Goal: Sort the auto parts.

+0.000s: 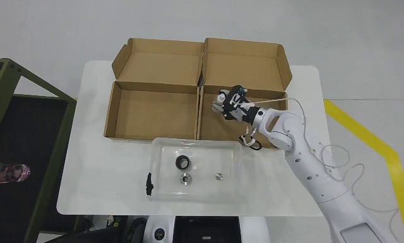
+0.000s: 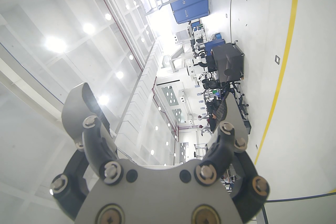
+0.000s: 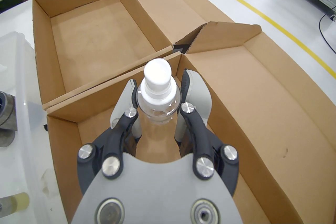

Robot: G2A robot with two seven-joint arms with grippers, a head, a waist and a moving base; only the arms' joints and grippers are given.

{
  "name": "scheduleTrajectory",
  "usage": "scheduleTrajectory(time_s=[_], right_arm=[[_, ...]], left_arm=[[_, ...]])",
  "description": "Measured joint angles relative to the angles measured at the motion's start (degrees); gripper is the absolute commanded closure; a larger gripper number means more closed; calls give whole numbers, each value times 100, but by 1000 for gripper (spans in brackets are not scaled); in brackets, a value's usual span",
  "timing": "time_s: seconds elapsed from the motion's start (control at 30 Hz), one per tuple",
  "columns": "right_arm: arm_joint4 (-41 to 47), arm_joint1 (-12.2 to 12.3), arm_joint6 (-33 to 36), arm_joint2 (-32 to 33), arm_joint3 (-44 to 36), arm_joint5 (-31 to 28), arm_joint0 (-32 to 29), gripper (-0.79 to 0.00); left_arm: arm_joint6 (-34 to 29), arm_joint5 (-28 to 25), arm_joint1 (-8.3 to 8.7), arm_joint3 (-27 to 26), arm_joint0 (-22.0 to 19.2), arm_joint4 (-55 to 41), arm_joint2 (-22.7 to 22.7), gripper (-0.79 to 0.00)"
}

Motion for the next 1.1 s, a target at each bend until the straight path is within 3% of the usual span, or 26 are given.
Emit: scheduleTrajectory(time_s=[0.1, 0.27, 0.37, 0.47, 0.7, 1.1], right_arm=[[-21, -42, -68, -106, 232, 28, 96, -151], [-36, -89, -147, -204, 431, 48, 184, -570], [-38, -99, -149, -206, 425, 38, 197, -714], [-34, -84, -85, -141, 281, -26, 178, -785], [-71, 41, 290, 238, -503, -297, -91, -785], [531, 282, 1636, 850, -2263, -1035, -895, -785]], left_arm=[[0, 0, 0, 0, 0, 0, 0, -785], [0, 0, 0, 0, 0, 0, 0, -785], [0, 0, 0, 0, 0, 0, 0, -785], [0, 0, 0, 0, 0, 0, 0, -785], [0, 0, 0, 0, 0, 0, 0, -785], [0, 0, 0, 0, 0, 0, 0, -785]])
